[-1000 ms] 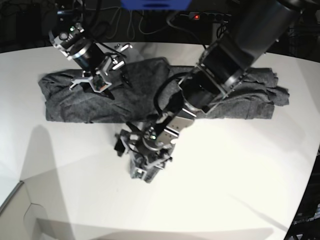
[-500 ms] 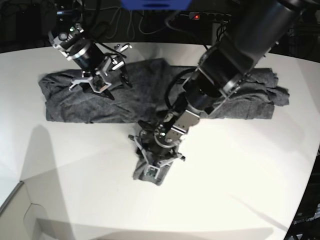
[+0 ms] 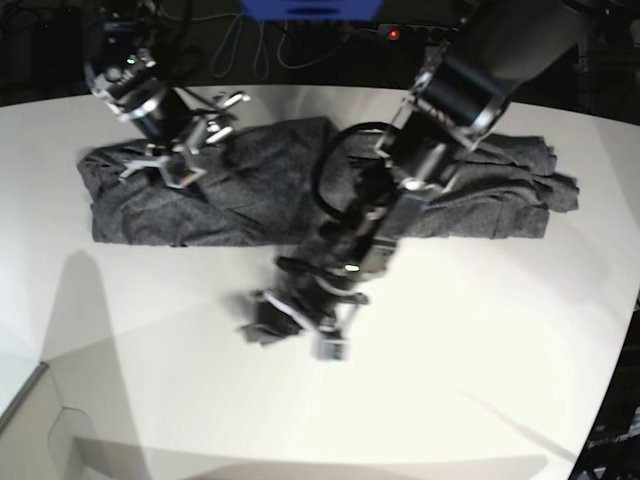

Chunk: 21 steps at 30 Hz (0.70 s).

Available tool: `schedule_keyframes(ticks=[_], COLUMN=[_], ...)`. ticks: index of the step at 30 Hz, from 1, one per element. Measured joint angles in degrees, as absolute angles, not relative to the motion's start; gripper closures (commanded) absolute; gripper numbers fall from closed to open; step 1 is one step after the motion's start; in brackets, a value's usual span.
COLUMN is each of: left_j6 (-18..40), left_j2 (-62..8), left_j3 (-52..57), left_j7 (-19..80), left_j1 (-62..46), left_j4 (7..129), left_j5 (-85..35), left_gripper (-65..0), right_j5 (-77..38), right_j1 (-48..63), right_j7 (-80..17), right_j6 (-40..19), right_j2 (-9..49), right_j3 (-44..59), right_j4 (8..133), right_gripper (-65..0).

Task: Layout the t-shirt on the table in an organized manner, then fold the t-shirt properly
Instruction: 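Grasp the folded shirt ends with both grippers and fold lengthwise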

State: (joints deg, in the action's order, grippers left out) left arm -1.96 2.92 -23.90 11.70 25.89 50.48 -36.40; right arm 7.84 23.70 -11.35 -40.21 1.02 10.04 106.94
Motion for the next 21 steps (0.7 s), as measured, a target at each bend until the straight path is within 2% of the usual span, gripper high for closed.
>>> schedule_keyframes(ticks=[5, 9, 21], left_j6=[-2.8, -3.0, -2.3], left_j2=[-5.0, -7.7, -9.8], left_j3=[-7.6, 0.9, 19.3], left_j7=[18.5, 20.9, 20.6], left_j1=[13.2, 2.3, -13.5], left_j4=[75.9, 87.4, 95.0], left_j5=[-42.2, -46.1, -53.7], left_gripper=[0.0, 0.0, 0.0], right_j5=[1.5, 1.2, 1.2], right_j1=[21.2, 20.9, 20.8], right_j7=[-10.7, -11.4, -11.4], right_j6=[-39.9, -40.0, -40.0], right_j2=[1.1, 1.1, 1.0], right_j3=[14.7, 15.7, 14.9], right_j4=[107.0, 106.7, 104.6], right_gripper=[-34.0, -34.0, -34.0])
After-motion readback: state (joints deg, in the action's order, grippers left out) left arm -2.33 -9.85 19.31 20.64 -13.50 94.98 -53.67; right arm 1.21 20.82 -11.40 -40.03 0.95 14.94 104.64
